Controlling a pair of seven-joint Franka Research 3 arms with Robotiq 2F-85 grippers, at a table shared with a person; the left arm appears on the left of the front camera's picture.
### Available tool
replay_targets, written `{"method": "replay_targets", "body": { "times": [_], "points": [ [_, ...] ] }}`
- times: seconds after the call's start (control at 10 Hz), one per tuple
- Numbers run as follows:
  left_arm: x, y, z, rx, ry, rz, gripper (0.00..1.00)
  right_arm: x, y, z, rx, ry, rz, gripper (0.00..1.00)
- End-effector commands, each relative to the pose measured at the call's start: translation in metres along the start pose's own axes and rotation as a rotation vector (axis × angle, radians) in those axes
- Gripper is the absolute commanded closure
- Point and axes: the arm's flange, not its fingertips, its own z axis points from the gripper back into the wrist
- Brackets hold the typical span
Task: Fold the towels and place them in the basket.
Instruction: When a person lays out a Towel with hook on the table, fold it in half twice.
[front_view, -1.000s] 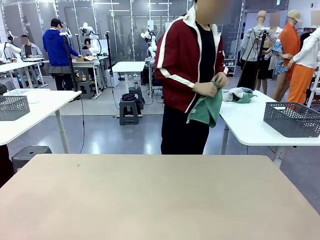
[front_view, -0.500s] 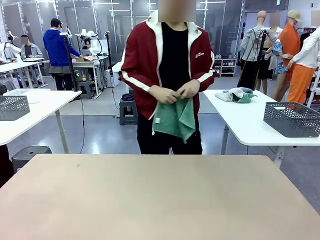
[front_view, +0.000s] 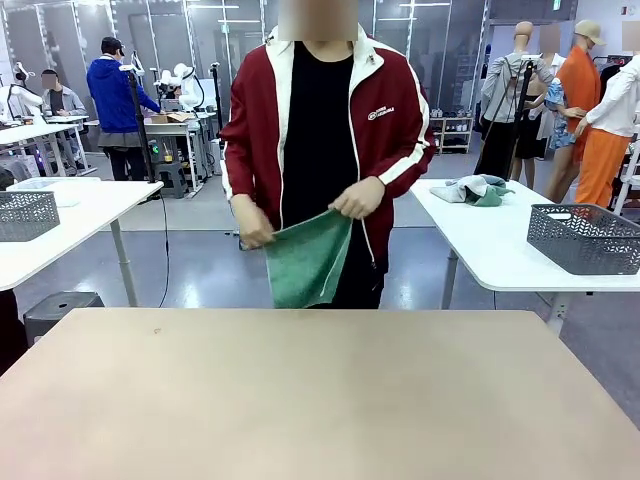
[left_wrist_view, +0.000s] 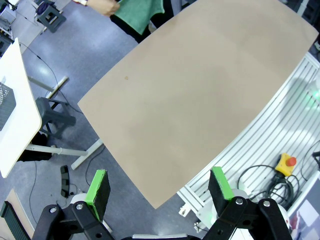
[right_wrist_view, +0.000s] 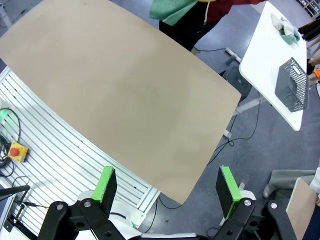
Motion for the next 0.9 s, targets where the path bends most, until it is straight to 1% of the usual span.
{"method": "replay_targets", "body": {
  "times": [0.0,0.8],
  "points": [
    [0.0007,-0.0003,0.0014,0.0,-0.005,-0.001,0.0,-0.0046,0.0036,0.0074,-0.007,-0.011,0.003,0.0],
    [0.0007,-0.0003,0.0014,0.0,-0.005,-0.001,0.0,-0.0046,0.0036,0.0074,-0.007,-0.011,0.003,0.0]
  ]
}}
